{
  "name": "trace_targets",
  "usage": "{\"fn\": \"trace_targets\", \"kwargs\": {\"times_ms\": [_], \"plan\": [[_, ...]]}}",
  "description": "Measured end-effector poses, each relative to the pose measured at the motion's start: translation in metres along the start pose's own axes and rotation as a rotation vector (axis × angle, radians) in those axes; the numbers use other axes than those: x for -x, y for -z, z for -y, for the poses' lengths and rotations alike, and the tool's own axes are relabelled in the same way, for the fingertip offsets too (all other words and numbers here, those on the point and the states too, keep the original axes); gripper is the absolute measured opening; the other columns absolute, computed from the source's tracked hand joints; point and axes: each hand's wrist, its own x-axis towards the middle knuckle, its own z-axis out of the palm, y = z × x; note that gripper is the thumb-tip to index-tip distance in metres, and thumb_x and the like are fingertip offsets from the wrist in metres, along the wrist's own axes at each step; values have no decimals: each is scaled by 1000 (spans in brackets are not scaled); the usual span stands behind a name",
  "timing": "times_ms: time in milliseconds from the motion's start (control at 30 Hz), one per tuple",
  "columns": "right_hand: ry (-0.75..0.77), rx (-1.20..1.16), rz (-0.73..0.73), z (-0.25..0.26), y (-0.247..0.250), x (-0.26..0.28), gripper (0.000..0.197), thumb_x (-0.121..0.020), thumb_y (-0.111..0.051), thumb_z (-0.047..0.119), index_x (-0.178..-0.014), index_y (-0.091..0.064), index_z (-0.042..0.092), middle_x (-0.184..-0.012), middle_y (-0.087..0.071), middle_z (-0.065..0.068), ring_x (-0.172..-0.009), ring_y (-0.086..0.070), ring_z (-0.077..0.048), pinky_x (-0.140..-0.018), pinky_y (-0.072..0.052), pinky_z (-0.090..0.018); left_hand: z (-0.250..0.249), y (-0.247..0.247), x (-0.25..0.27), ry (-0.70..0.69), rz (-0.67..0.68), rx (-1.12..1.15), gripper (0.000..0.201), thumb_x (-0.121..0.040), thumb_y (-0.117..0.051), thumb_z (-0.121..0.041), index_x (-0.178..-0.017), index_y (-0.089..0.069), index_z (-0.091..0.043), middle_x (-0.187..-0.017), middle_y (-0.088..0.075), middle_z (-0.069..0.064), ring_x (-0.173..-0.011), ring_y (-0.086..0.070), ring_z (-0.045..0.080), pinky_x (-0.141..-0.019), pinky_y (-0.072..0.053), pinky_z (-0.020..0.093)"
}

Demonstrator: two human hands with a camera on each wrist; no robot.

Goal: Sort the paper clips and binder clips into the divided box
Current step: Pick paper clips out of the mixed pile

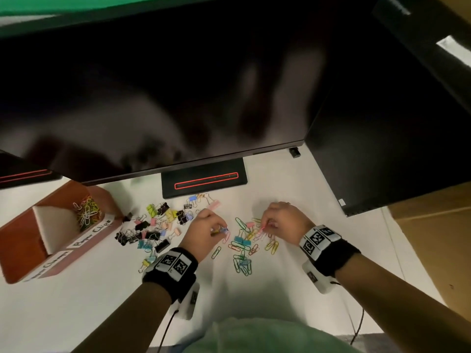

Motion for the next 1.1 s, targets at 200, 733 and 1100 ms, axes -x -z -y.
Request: {"fn": "trace_targets", "kwargs": {"times_ms": [200,733,1100], "plan": [[-74,-12,-29,-3,8,-3,14,-85,-64,26,-96,-66,18,-95,-64,0,-82,-58,-14,-76,-47,-26,-3,-3,1,-127,2,-165,21,-82,-66,-17,-104,-64,-19,-115,-49,-4,-130,-35,10,-105,-33,20],[-41,99,83,-6,-23,14,85,-63,-80,35,-137,-38,28,-132,-34,-3,-120,-32,-21,-106,-33,-32,-33,-46,-7,-148,85,-161,39,-84,-59,-8,-121,-56,-18,-109,-50,3,-95,-55,17,-87,-48,25],[-20,-32,-92,-6,-33,9,27,-80,-70,19,-107,-67,15,-111,-54,-6,-104,-49,-23,-89,-41,-26,-25,-16,-18,12,-118,-27,47,-85,-62,-10,-129,-50,-21,-119,-49,0,-92,-54,10,-91,-49,26]]}}
